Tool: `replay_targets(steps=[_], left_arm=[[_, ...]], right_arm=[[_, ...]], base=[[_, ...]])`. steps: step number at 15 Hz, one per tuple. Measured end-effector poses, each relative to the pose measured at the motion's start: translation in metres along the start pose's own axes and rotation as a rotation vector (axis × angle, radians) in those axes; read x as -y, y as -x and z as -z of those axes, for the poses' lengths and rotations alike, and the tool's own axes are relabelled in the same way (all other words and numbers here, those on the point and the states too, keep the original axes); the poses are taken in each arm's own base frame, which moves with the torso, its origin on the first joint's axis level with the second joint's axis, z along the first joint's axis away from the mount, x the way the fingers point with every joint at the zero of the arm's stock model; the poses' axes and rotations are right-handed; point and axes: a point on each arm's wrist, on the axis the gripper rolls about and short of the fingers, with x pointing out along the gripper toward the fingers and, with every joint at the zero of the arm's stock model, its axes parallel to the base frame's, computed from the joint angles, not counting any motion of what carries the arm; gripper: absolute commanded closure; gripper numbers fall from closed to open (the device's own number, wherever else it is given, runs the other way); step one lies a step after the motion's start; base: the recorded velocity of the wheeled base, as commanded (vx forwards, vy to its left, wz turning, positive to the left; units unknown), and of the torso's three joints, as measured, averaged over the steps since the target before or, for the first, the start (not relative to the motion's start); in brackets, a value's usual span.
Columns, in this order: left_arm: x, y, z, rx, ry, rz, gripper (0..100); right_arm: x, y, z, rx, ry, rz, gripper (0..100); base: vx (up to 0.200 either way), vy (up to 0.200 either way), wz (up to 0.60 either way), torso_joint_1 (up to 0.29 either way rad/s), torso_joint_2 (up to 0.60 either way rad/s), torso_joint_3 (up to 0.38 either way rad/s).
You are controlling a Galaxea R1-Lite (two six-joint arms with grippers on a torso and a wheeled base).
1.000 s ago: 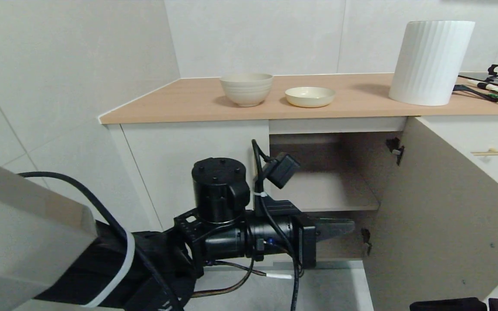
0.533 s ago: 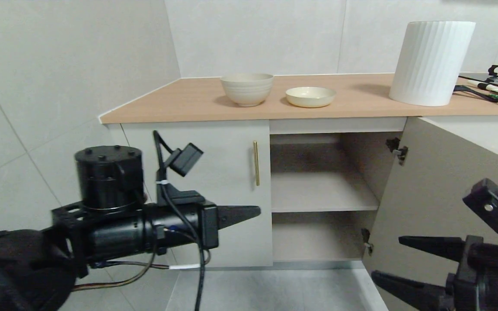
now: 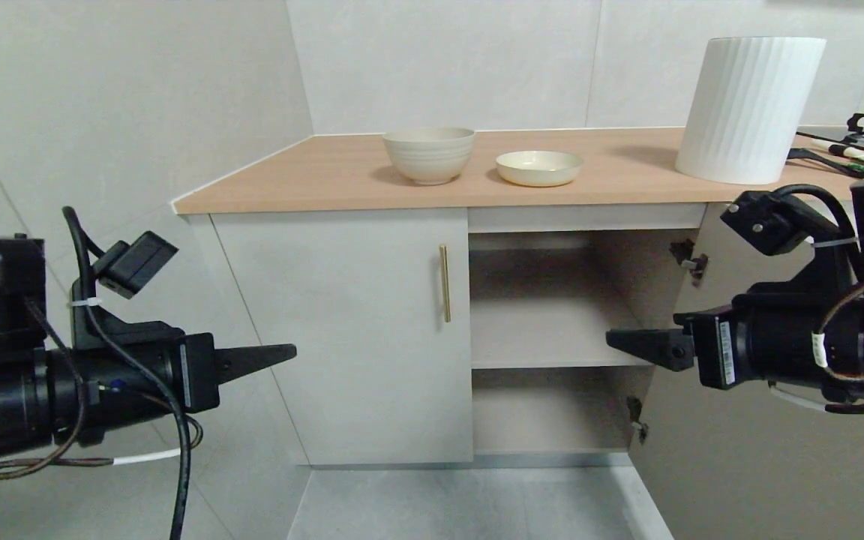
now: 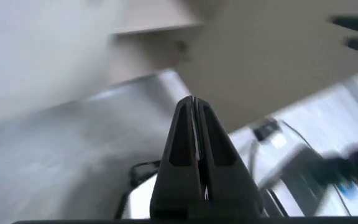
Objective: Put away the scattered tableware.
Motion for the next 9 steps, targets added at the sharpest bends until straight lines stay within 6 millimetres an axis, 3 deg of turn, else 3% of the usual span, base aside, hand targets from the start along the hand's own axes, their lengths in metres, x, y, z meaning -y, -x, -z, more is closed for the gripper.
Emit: replay_targets(steps=[1,9], left_arm=[[0.002,0.002,-0.006,0.013,-0.005,-0.010,0],[0.012,0.012,-0.025,0.117,-0.045,-0.051,0]], right_arm=[[0.000,-0.003,-0.003,0.005,-0.011,0.010,0],[0.004,0.000,0.006,-0.053,-0.082,0.126,0]], base=[[0.000,0.000,0.00,0.000,0.00,0.000],[0.000,0.000,0.00,0.000,0.00,0.000]])
